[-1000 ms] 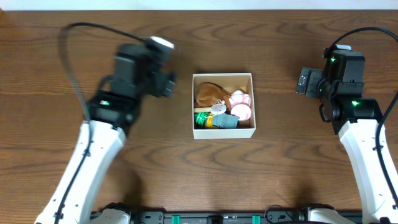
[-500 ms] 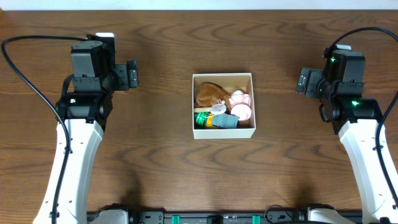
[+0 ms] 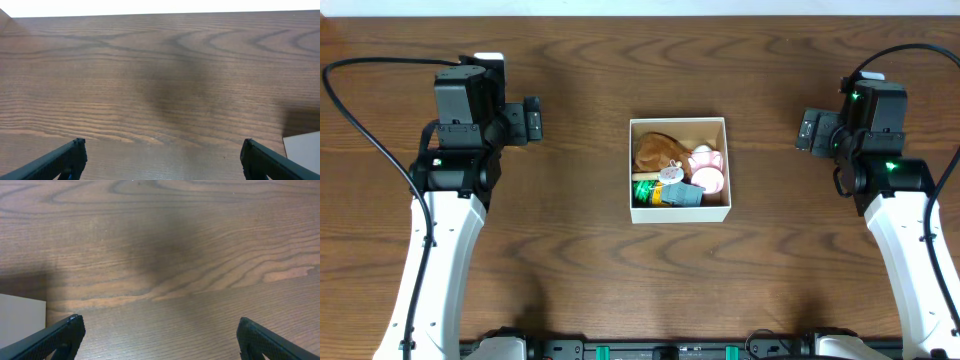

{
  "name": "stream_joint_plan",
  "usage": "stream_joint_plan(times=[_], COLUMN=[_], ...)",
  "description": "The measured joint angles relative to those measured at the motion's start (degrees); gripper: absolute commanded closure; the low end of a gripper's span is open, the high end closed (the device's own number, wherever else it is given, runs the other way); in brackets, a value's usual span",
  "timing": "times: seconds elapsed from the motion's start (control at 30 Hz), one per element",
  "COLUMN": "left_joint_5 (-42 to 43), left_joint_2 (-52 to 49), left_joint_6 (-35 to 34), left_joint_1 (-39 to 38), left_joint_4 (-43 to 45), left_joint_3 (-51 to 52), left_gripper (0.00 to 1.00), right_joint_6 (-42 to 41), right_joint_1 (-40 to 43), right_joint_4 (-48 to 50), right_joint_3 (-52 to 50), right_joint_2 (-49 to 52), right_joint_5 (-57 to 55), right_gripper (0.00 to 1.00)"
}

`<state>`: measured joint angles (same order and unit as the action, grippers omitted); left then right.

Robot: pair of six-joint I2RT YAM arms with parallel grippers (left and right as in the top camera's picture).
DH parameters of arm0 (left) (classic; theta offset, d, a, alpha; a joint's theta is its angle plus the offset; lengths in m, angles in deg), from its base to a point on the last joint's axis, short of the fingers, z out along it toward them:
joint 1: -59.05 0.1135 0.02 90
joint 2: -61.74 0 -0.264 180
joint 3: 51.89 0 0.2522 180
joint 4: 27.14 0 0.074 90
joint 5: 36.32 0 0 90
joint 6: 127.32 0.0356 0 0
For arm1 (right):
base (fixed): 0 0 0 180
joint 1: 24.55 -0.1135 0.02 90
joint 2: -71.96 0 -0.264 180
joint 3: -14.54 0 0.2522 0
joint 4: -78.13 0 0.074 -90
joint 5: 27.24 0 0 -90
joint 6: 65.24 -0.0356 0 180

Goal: Pack container

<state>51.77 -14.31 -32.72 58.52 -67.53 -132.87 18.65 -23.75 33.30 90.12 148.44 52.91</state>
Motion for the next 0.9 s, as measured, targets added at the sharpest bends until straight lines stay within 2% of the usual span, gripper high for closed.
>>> stream_joint_plan(times=[0.6,0.73,0.9], left_joint_5=[-0.02,0.00,0.00], left_joint_2=[0.00,0.00,0.00], left_joint_6=[-0.11,-0.11,-0.11], left_joint_1=[0.00,0.00,0.00], left_joint_4=[0.00,0.00,-0.04], left_joint_3=[0.00,0.00,0.00], left_gripper=[0.02,0.02,0.02], right_joint_6=[0.00,0.00,0.00], right_joint_1=[0.00,0.00,0.00], right_joint_4=[-0.92,-0.42,8.35], right_joint_3=[-0.07,-1.09,-7.76], right_joint_2=[-0.92,-6.71,-21.11], right_joint_5=[0.00,1.44,5.27], right_gripper=[0.01,0.01,0.01])
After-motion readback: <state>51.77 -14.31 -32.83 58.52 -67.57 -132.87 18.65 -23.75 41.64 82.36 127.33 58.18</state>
